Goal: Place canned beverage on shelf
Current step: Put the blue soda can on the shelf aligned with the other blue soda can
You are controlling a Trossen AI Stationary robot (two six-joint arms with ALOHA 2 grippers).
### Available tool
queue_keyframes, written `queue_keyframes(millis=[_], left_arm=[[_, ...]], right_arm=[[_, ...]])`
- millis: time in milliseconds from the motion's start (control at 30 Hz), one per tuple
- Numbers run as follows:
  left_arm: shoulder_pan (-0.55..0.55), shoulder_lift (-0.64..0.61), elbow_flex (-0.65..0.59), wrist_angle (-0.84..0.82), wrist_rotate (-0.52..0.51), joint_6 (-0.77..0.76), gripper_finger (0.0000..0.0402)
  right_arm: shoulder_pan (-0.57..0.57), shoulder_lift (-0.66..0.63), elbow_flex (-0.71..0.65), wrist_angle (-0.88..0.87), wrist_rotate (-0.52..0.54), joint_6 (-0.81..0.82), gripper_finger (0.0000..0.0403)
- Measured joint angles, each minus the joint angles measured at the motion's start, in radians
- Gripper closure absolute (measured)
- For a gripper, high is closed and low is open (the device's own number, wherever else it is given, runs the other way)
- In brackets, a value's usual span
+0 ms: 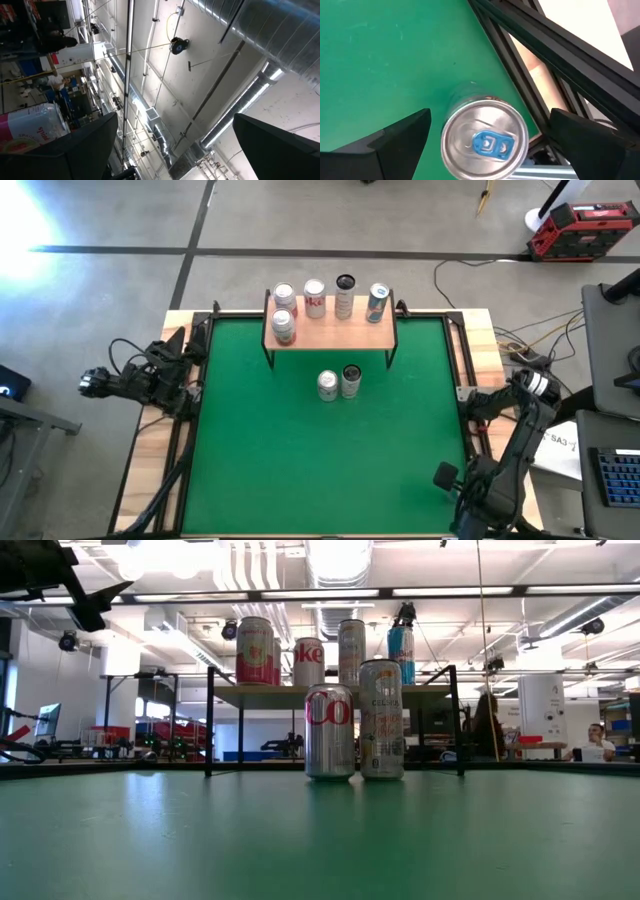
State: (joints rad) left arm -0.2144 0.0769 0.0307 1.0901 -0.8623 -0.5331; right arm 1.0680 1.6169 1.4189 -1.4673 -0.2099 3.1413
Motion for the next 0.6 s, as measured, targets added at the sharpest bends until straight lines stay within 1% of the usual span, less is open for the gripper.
queue_keyframes(millis=[167,233,333,400,467,533,600], left_arm=[[0.000,0.000,0.000,-0.001,0.000,0.000,0.0022],[0.000,0.000,0.000,-0.003,0.000,0.000,0.0022],[0.000,0.000,0.000,-0.010,0.000,0.000,0.0022],[0.000,0.000,0.000,-0.013,0.000,0.000,0.0022],[0.000,0.000,0.000,-0.016,0.000,0.000,0.0022],[0.000,0.000,0.000,-0.017,0.000,0.000,0.0022],[0.000,0.000,0.000,-0.017,0.000,0.000,0.0022]], right_arm=[[0.001,0.029,0.001,0.005,0.008,-0.005,0.0003],[0.002,0.035,0.001,0.005,0.029,0.000,0.0004],[0.003,0.048,-0.001,0.002,0.051,0.001,0.0019],[0.003,0.054,-0.007,0.004,0.061,0.001,0.0039],[0.003,0.057,-0.017,0.010,0.060,0.001,0.0068],[0.003,0.059,-0.024,0.017,0.060,0.000,0.0105],[0.001,0.059,-0.027,0.028,0.061,-0.001,0.0150]])
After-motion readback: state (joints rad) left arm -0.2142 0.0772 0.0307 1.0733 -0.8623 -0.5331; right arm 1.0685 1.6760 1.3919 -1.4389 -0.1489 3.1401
